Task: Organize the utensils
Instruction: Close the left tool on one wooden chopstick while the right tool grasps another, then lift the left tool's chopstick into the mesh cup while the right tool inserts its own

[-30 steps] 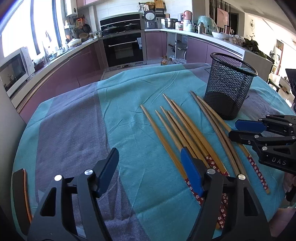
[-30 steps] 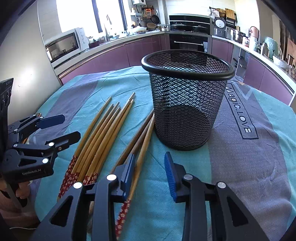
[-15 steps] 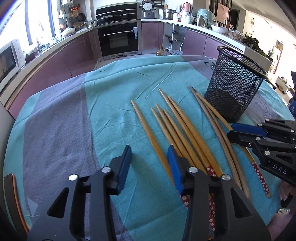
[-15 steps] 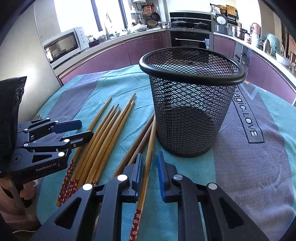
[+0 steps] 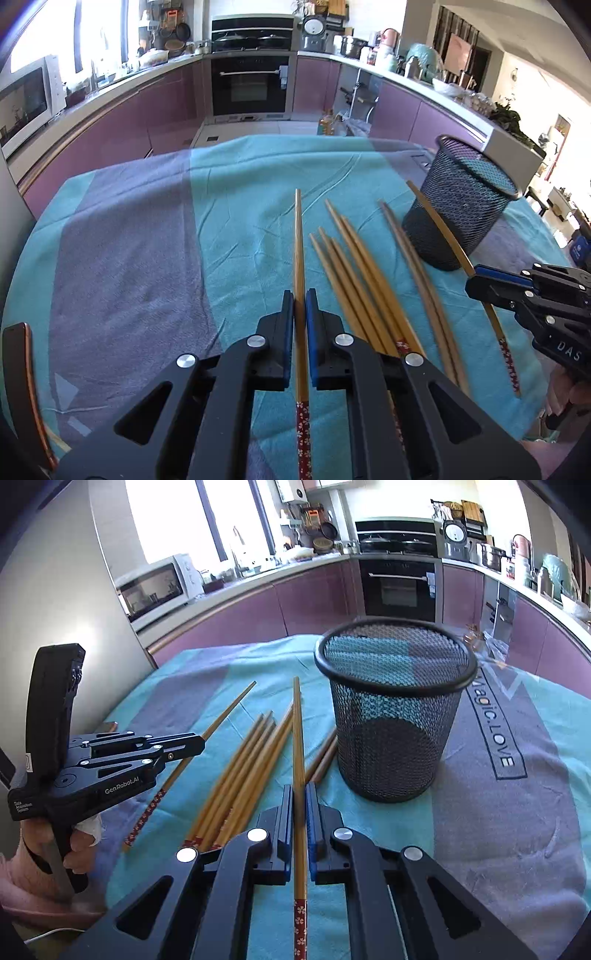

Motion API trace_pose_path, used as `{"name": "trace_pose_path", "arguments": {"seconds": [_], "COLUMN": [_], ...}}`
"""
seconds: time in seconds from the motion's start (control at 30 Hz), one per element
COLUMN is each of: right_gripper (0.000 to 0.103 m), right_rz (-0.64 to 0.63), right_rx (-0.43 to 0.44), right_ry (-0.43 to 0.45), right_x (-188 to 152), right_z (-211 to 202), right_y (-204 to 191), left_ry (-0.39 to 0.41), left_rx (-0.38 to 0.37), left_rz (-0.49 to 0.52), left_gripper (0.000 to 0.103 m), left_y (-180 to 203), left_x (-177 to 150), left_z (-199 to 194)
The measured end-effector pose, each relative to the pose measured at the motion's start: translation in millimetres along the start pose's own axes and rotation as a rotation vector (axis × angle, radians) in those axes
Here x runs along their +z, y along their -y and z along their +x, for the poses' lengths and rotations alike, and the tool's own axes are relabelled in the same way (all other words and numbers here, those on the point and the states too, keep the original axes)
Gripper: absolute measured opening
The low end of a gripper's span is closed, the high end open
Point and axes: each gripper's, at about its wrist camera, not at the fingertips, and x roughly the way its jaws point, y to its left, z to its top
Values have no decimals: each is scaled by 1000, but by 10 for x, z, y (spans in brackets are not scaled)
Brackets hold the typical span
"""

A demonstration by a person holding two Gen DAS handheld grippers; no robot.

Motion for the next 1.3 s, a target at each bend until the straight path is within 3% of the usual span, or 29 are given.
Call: {"name": "trace_pose_path", "arguments": {"seconds": [0.5, 0.9, 1.13, 1.3], "right_gripper": [6, 6, 6, 6], "right_rz": [16, -15, 7, 5], "right_rx": [68, 62, 17, -21], "right_ry": [207, 369, 413, 375], "right_x": [344, 834, 1065, 1110], "right_z": [-644, -1100, -1170, -993], "right_y": [114, 285, 516, 622], "left_ry": [200, 360, 462, 470], "left_rx": [-182, -287, -314, -307], "left_rz": [31, 43, 54, 72], "left_gripper": [7, 7, 7, 7], "left_y": [30, 306, 626, 944], "left_x": [223, 785, 1181, 1337], "left_z": [-1068, -1599, -1789, -1705]}}
